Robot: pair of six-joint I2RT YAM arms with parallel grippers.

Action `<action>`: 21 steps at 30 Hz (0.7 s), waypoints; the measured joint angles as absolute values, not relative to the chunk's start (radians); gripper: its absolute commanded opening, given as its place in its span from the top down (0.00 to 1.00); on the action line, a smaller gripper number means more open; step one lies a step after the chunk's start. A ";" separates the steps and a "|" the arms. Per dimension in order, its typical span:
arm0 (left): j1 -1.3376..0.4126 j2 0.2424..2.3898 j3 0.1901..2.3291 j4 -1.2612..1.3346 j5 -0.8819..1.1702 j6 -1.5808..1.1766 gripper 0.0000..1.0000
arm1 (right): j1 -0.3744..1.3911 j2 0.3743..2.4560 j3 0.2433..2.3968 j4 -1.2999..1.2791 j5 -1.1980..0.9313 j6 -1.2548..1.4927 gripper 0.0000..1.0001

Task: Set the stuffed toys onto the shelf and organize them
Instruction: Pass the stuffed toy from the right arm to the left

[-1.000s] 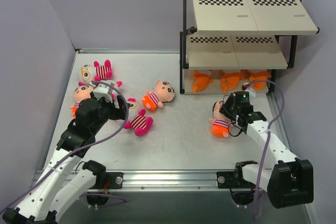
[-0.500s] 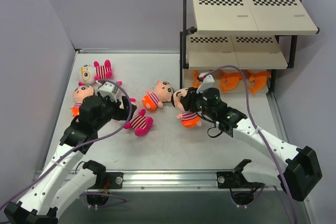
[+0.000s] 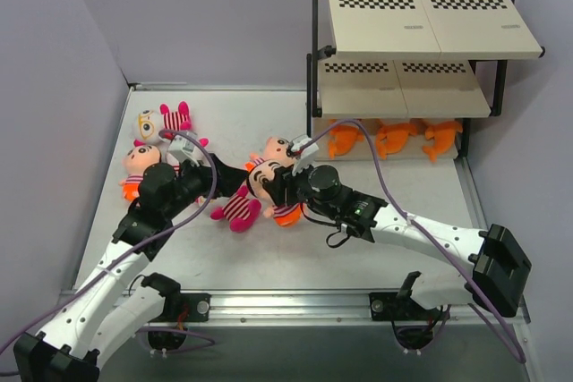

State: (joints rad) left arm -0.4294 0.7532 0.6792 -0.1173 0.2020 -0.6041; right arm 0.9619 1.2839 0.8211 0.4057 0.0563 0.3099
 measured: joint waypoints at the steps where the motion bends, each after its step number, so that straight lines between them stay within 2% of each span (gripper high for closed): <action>1: -0.430 0.763 0.673 -0.101 0.210 -0.626 0.15 | 0.967 1.285 0.821 0.417 0.056 0.308 0.56; 10: -0.463 0.801 0.589 0.063 0.262 -0.768 0.16 | 0.989 1.287 0.821 0.521 0.054 0.302 0.53; 13: -0.473 0.801 0.571 0.107 0.262 -0.795 0.23 | 0.989 1.287 0.817 0.542 0.046 0.301 0.52; 17: -0.479 0.806 0.569 0.137 0.260 -0.808 0.44 | 0.989 1.286 0.805 0.570 0.035 0.302 0.48; 18: -0.479 0.806 0.568 0.142 0.258 -0.809 0.56 | 0.989 1.286 0.803 0.577 0.031 0.302 0.46; 20: -0.479 0.805 0.568 0.150 0.258 -0.809 0.71 | 0.989 1.285 0.794 0.590 0.026 0.303 0.41; 21: -0.481 0.805 0.567 0.153 0.258 -0.805 0.81 | 0.989 1.283 0.788 0.595 0.025 0.302 0.39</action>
